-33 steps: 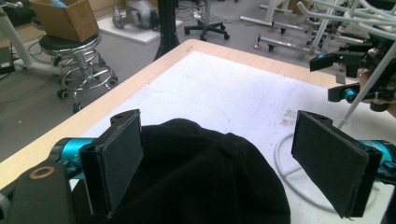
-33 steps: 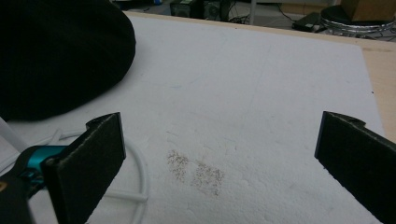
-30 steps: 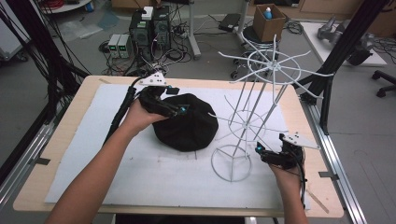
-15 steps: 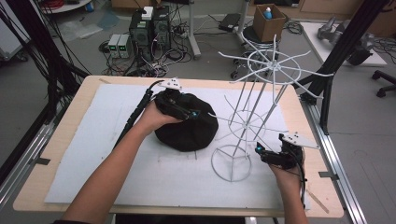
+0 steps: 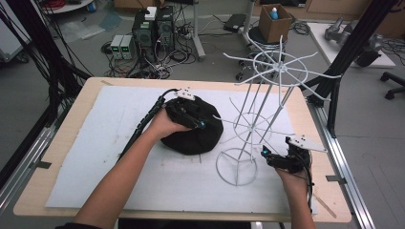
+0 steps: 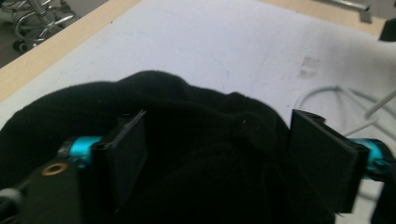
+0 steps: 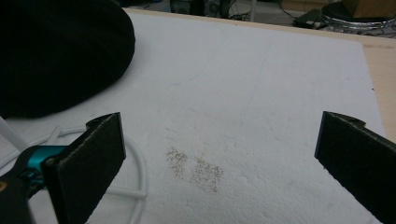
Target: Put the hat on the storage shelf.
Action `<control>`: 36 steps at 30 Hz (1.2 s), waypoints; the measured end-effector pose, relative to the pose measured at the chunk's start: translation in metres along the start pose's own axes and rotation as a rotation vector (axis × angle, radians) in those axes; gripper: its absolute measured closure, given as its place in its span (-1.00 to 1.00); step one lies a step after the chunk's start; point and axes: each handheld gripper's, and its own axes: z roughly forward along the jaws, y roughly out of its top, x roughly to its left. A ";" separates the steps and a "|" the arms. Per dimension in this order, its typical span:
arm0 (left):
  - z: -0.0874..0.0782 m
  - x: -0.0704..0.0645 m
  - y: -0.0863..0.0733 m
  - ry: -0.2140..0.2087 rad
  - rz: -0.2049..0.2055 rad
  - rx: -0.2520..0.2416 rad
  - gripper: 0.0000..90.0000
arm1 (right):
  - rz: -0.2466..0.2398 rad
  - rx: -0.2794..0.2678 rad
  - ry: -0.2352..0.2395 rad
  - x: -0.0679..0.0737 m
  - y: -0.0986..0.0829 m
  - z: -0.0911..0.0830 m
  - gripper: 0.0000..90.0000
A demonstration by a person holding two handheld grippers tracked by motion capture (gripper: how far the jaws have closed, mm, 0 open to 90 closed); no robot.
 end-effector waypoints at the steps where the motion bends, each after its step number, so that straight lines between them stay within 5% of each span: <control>1: 0.000 0.000 -0.001 0.005 0.000 0.010 -0.37 | 0.000 0.003 0.000 0.000 0.000 0.000 -0.98; 8: -0.008 -0.003 0.003 0.023 0.047 0.017 0.20 | -0.002 0.009 -0.003 0.000 0.000 0.000 -0.98; 13: -0.020 -0.001 0.006 -0.003 0.028 -0.011 0.40 | -0.002 0.011 -0.004 0.000 -0.001 0.001 -0.98; 25: -0.075 0.007 0.016 -0.072 -0.015 -0.189 0.54 | -0.014 0.021 -0.012 0.001 -0.001 0.002 -0.98; 36: -0.124 0.006 0.027 -0.066 0.036 -0.247 0.59 | -0.013 0.030 -0.014 0.002 -0.001 0.003 -0.98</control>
